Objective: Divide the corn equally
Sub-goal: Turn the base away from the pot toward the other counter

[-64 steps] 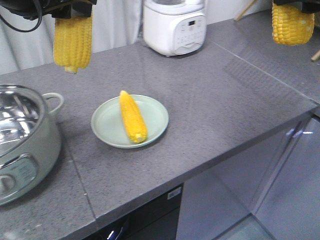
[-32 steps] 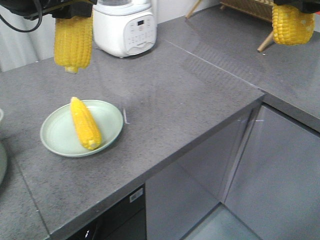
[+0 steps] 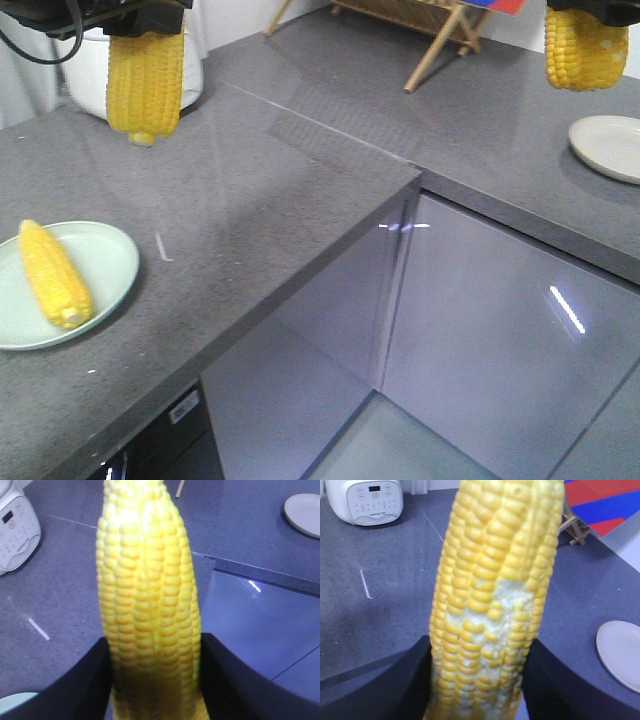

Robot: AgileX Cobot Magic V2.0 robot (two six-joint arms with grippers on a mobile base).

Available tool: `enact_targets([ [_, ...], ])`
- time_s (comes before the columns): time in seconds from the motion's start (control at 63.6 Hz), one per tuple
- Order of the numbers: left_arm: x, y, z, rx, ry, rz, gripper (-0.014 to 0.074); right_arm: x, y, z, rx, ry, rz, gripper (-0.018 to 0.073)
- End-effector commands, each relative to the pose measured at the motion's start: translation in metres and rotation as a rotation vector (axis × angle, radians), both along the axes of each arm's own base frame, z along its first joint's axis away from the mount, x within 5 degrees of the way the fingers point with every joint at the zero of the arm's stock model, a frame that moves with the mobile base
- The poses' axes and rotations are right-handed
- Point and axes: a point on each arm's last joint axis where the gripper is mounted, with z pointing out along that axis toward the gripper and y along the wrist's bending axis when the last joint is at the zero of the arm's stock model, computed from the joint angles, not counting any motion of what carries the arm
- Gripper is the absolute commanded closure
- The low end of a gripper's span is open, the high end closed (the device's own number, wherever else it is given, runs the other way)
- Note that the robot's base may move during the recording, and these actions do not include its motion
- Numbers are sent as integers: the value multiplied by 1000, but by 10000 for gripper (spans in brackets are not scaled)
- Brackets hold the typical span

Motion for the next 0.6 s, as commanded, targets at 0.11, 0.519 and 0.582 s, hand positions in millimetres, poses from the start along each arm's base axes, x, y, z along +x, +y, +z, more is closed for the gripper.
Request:
enact_targets([
  [0.11,-12,5,23,-62,-116,-3,602,-11,-7,22,25,-132,-1,564],
  [0.519,-12,5,23,-62,-116,-3,602,-11,-7,22,25,-132,-1,564],
  [0.582,-12,5,23,-62,-116,-3,602,-11,-7,22,25,-132,-1,564],
])
